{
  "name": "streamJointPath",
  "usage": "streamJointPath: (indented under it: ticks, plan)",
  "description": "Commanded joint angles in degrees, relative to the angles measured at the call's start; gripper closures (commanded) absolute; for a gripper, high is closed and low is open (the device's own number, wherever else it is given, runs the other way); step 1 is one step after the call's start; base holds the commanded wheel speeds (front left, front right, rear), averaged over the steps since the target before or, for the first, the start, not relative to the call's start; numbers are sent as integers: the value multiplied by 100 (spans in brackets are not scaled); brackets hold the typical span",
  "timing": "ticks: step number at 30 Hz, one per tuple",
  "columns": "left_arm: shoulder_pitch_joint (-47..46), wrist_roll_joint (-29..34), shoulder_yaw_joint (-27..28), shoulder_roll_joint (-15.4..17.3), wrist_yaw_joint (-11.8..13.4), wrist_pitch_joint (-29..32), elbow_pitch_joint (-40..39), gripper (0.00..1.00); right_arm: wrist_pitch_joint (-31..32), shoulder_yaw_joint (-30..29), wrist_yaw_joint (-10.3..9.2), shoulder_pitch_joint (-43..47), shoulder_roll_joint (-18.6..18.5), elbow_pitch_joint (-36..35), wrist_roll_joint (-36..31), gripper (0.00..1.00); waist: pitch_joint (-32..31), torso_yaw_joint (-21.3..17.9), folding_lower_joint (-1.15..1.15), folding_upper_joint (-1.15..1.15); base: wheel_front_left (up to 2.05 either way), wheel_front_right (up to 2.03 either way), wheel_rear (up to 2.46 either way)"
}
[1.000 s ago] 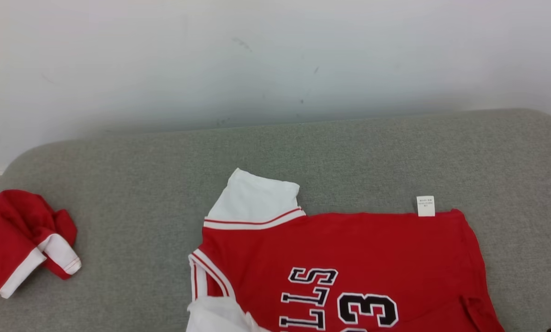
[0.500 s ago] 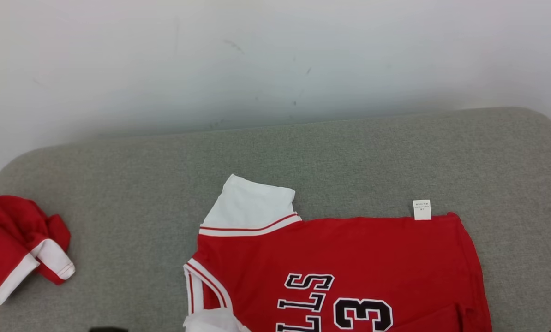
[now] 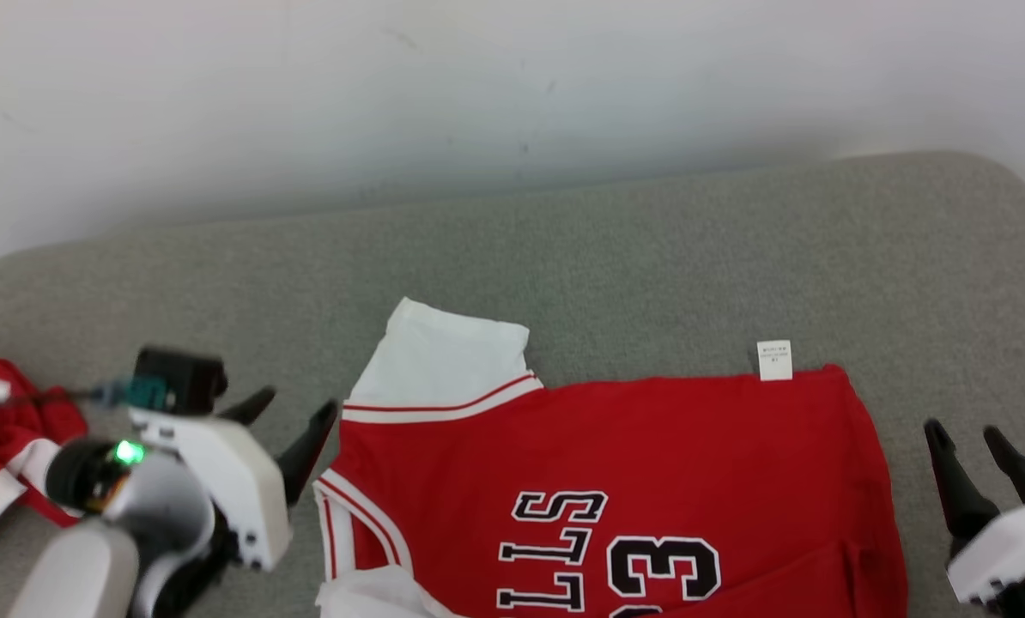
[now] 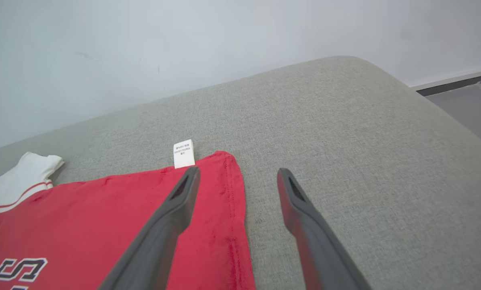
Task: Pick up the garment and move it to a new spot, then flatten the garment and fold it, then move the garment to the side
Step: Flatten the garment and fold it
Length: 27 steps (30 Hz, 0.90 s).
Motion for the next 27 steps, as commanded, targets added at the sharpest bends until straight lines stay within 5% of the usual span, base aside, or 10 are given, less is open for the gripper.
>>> streamJointPath:
  ticks: [1,13,27]
  plan:
    - [-288,-232,-33,-9,-50,50,120,0,-21,19,-13,-228,65,87,-60,0,256,-100,0,0,0,0,0]
    - [-3069,-1207,-1488,567,-183,595,2157,0,279,877,-13,-2238,129,1622,41,0,1305,-472,0,0,0,0,0]
    - [-4560,-1968,-2878,873,-185,522,3680,0,289,1827,-13,-3142,81,2508,659,0,1695,-726,0,0,0,0,0]
